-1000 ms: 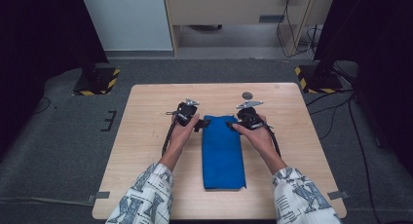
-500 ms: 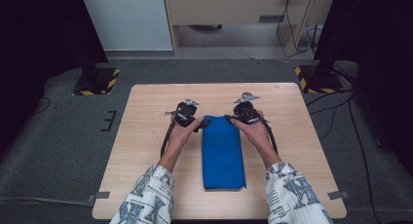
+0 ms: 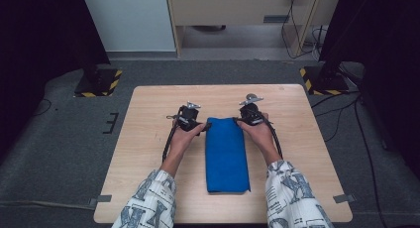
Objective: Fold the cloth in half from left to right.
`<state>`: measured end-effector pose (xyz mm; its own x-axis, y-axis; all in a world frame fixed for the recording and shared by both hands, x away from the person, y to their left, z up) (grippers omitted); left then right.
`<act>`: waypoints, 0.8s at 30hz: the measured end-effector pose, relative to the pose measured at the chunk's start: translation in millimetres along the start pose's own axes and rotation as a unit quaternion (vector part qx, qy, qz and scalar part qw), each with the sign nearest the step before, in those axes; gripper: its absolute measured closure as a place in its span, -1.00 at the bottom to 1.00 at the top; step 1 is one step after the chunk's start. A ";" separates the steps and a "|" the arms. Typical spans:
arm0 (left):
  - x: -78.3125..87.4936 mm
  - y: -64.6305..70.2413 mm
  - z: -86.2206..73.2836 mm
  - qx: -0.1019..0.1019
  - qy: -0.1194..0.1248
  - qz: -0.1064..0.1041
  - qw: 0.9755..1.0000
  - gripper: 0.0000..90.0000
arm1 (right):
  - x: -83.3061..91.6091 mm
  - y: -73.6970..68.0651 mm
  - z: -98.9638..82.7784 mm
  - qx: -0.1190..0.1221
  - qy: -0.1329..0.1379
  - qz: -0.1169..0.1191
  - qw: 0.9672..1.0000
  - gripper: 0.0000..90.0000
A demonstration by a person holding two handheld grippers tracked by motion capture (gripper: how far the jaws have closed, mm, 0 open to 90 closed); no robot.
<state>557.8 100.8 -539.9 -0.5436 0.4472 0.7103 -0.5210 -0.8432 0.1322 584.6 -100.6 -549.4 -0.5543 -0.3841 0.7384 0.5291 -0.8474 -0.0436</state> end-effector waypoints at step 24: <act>-30.1 5.2 -5.2 0.003 -0.004 -0.004 1.000 -0.11 | -10.5 -2.6 -11.7 -0.007 -0.030 0.025 0.999 0.91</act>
<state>568.0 84.5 -564.2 -0.5338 0.4511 0.7153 -0.5210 -0.8417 0.1420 581.5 -98.7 -565.0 -0.4871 -0.4037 0.7744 0.5463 -0.8327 -0.0906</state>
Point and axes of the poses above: each handheld gripper's, and its own axes: x roughly backward along the jaws, z roughly out of its top, y roughly to its right, the point moved 6 cm from there along -x, roughly forward along the jaws, and after that the axes turned 3 degrees about -y, right-handed, at the moved point
